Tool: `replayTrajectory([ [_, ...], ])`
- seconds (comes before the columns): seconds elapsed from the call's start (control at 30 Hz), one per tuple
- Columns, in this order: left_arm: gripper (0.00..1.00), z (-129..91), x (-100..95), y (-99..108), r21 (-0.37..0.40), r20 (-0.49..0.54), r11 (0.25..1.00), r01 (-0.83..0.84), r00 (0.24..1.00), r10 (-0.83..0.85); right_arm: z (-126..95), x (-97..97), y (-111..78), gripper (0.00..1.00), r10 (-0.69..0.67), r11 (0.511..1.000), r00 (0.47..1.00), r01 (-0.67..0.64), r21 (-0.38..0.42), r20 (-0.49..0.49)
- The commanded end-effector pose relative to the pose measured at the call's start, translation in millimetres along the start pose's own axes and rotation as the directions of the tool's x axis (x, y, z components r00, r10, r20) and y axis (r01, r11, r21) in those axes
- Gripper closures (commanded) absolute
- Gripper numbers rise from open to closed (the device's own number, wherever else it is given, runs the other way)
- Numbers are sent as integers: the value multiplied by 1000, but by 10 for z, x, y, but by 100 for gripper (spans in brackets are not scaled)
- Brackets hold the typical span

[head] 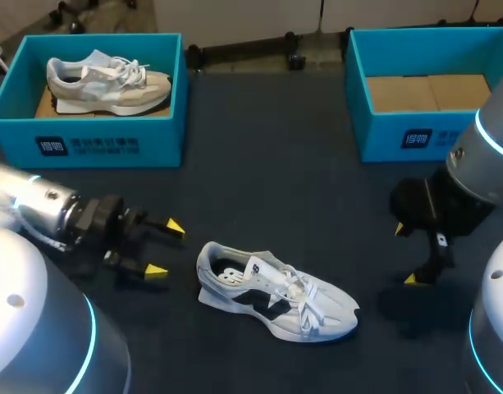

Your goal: Take the shoe out of the shoebox, open the shoe tongue, remove and reinsert the insole, then place the shoe into the shoebox

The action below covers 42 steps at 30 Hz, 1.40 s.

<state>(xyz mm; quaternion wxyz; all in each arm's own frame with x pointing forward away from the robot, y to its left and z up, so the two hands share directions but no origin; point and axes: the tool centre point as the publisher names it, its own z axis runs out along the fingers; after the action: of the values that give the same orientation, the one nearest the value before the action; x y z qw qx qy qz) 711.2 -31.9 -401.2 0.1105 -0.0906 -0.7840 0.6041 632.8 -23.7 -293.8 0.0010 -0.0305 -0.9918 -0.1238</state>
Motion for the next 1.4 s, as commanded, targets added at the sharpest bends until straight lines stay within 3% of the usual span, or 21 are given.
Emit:
replayTrajectory([
  [0.03, 0, 111, -103, 9, -13, -66, 1000, 0, 998, 0, 5, 12, -6, 0, 0, 1000, 1000, 0, 0, 2],
  [0.83, 0, 633, -12, 58, -33, -165, 999, 0, 986, -6, 5, 12, -6, 0, 0, 1000, 1000, 0, 0, 2],
  [1.4, 0, 766, 36, 10, -38, -185, 999, 4, 983, -11, 5, 12, -6, 0, 0, 1000, 1000, 0, 0, 2],
])
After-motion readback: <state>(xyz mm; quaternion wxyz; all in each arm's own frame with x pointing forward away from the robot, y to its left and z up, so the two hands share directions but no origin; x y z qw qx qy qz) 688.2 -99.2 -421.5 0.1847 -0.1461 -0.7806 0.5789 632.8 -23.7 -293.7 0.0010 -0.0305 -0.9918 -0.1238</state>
